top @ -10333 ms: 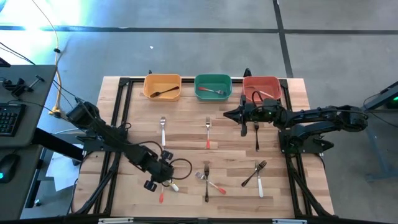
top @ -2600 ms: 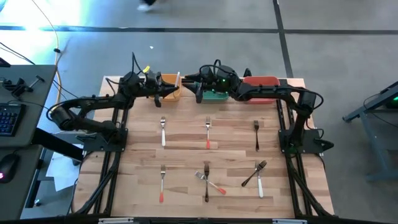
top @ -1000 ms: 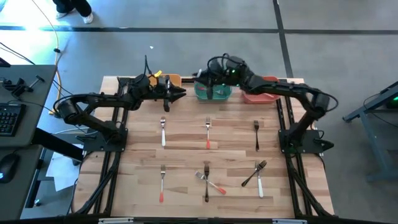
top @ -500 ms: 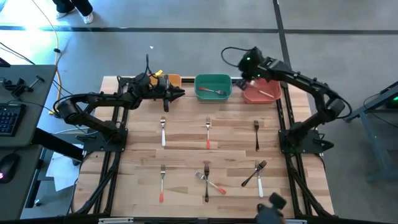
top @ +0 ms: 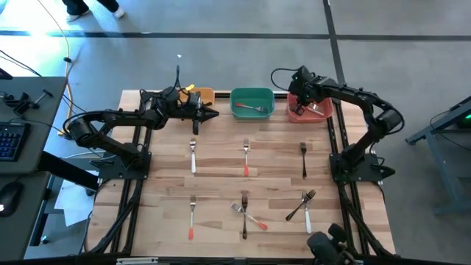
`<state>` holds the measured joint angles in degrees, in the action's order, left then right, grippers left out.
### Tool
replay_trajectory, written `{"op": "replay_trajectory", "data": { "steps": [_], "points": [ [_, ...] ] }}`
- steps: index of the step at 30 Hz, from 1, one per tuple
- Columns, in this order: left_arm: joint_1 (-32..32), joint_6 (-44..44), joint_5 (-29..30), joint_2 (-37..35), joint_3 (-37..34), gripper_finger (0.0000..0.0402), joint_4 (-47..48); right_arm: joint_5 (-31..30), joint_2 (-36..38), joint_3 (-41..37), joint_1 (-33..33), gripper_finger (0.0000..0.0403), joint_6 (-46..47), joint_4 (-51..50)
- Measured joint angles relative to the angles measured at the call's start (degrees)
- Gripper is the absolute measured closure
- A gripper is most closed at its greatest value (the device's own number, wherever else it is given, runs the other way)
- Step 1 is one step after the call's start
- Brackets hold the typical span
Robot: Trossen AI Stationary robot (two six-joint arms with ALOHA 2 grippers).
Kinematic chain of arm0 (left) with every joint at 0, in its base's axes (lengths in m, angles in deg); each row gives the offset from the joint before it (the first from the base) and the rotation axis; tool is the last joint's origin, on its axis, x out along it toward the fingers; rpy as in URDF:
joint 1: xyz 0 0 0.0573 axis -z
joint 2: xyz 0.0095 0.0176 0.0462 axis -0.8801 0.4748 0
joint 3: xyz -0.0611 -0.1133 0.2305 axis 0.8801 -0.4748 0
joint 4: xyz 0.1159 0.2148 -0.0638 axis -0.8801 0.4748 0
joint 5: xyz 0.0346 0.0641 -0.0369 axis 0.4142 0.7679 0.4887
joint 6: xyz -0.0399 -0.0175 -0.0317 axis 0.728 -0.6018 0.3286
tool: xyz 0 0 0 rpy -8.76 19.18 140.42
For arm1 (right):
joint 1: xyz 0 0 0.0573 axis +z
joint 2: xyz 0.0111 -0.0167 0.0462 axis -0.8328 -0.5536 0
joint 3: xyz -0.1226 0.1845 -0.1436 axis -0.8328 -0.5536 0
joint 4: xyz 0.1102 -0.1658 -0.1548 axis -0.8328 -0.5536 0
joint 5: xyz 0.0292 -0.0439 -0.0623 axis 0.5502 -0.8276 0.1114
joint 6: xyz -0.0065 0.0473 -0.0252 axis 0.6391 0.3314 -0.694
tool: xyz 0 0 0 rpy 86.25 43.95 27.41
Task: Sort silverware by color (type)
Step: Put the bottom left white fork into the orange bin, then put the bottom right orange fork into the blue bin
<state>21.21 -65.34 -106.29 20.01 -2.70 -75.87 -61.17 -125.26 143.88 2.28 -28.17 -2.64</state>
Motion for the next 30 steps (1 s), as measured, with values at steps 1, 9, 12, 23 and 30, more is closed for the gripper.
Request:
{"op": "replay_trajectory", "data": {
  "steps": [1, 9, 12, 23, 30],
  "points": [
    [0.0, 0.0, 0.0, 0.0, 0.0, 0.0393, 0.0, -0.9, -0.7, -0.2, 0.0, 0.0378, 0.0, -0.2],
    [0.3, -0.2, 0.0, 0.0, 0.0, 0.0401, 0.1, -4.3, -3.8, -0.2, -0.1, 0.0289, 1.5, -0.3],
    [1.1, -1.3, 0.1, 0.0, 0.0, 0.0401, 0.8, -7.5, -3.3, 0.4, 0.5, 0.0269, 1.4, -2.3],
    [5.9, -6.4, 0.3, 0.0, -0.3, 0.0401, 1.9, -2.9, 5.3, 9.3, 11.4, 0.0319, 13.5, -13.7],
    [6.4, -3.4, 0.6, 0.0, -6.0, 0.0401, -5.9, 7.1, 7.3, 9.3, 26.4, 0.0395, 23.8, -13.6]
  ]
}}
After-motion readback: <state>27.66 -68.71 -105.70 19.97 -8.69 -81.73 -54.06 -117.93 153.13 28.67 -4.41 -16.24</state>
